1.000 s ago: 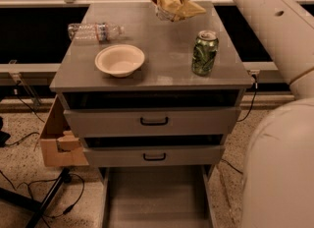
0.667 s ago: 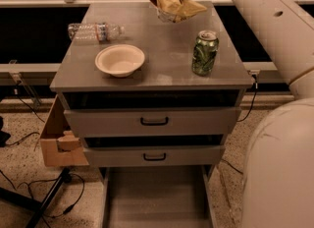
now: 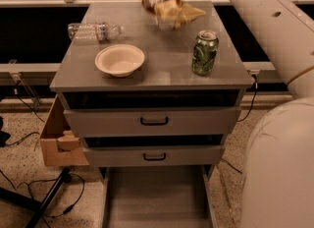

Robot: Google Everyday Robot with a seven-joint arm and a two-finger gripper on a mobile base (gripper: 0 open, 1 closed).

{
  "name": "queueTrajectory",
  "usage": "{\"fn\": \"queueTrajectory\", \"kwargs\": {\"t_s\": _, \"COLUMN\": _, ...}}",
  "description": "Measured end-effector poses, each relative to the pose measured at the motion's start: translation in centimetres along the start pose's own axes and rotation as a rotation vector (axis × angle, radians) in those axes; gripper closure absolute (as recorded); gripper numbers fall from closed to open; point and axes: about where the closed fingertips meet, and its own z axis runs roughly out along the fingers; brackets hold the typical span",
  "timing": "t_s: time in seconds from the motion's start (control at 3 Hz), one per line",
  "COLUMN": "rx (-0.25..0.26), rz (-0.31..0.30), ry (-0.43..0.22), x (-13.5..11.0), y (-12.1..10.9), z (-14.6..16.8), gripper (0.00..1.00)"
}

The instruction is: Pick brown chip bag from bottom drawer and place on counter

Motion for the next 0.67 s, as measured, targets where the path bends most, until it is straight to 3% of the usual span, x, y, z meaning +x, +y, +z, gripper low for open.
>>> {"fn": "queueTrajectory", "kwargs": {"t_s": 0.33, "rx": 0.000, "rz": -0.001, "ry": 0.004, "x": 0.20, "y": 0.03, "z": 0.22, "gripper": 0.05}}
{"fn": "queueTrajectory", "kwargs": {"t_s": 0.67, "rx": 0.002, "rz": -0.003, "ry": 0.011, "x": 0.37, "y": -0.06, "z": 0.24, "gripper": 0.00}}
